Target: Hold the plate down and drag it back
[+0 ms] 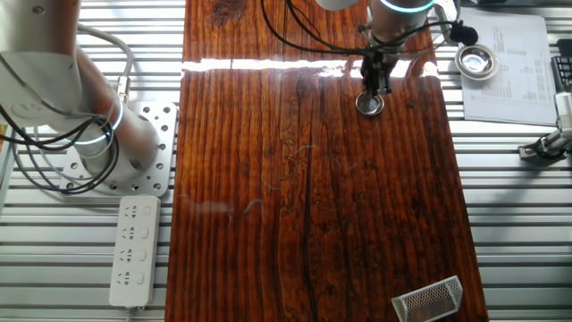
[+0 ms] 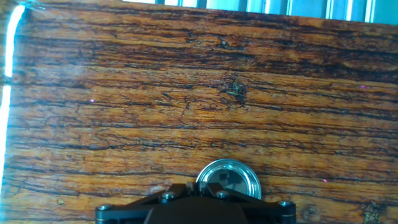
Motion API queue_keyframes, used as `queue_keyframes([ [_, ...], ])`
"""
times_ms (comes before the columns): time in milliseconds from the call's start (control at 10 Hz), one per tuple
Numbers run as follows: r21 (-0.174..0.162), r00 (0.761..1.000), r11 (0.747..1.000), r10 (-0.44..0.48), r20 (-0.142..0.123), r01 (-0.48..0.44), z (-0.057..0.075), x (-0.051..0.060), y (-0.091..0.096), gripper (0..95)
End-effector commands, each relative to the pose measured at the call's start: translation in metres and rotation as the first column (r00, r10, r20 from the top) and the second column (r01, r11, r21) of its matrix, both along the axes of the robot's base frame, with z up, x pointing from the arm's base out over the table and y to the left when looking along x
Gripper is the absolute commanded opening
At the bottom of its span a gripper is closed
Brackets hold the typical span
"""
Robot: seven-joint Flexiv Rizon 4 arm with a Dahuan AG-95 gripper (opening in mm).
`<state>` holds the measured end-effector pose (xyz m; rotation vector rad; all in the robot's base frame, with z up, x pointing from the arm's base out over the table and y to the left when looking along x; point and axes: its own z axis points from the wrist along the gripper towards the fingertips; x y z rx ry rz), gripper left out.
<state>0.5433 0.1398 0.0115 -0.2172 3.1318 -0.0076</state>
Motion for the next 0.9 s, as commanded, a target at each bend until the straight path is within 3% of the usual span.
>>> queue_keyframes([
  [100,0.022,1.000,1.000,-0.012,-0.002,0.012,0.002,-0.001,0.002,0.0],
  [900,0.030,0.999,0.999,-0.034,0.006,0.034,0.000,-0.003,0.015,0.0],
])
